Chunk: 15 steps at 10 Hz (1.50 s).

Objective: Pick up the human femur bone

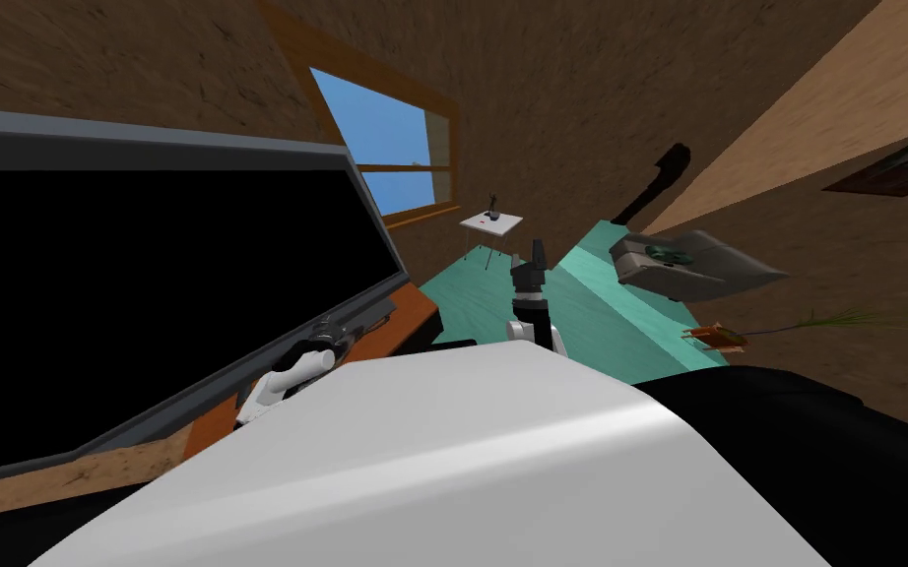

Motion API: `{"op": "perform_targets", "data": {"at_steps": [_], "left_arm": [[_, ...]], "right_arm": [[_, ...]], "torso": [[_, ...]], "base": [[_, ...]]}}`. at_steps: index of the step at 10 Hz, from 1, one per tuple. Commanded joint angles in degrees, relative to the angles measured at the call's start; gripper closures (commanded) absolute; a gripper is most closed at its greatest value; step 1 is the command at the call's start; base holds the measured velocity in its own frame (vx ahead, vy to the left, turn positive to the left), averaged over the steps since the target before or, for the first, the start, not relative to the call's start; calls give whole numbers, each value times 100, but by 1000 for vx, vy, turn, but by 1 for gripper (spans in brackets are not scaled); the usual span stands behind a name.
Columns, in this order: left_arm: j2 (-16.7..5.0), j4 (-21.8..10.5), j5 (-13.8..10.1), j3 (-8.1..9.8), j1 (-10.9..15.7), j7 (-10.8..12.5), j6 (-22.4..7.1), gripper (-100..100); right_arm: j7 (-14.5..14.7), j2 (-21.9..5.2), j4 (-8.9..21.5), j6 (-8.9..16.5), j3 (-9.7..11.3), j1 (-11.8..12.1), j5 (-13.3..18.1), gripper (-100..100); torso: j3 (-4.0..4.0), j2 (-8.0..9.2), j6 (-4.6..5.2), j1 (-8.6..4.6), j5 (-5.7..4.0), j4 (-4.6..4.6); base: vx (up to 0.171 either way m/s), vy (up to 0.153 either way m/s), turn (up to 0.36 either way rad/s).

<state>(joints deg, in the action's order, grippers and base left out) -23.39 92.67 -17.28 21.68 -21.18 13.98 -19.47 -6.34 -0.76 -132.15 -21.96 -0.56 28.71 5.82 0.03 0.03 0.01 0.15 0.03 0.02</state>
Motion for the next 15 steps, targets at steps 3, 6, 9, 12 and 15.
{"op": "perform_targets", "data": {"at_steps": [3,6,9,12,15], "left_arm": [[-131,-560,-193,144,108,12,-461,-100],[-282,-1019,-457,320,282,24,-992,-100],[-341,-1381,-587,399,370,27,-1277,-100],[-394,-1797,-715,473,459,28,-1534,-100],[-444,-2102,-840,540,549,26,-1779,-100]], "right_arm": [[0,0,0,0,0,0,0,0],[0,0,0,0,-1,1,0,0],[0,0,0,0,-1,2,0,0],[0,0,0,0,-1,1,0,0],[0,0,0,0,-1,1,0,0]], "torso": [[1,2,-4,-1,0,0],[2,4,-8,0,1,1],[-1,-3,-9,-5,0,-1],[2,4,-3,3,1,1],[-1,-2,-2,-2,0,0]], "base": [[-23,23,-173],[-37,23,-210],[-21,13,-104],[-33,30,-201],[-20,19,-127]]}}
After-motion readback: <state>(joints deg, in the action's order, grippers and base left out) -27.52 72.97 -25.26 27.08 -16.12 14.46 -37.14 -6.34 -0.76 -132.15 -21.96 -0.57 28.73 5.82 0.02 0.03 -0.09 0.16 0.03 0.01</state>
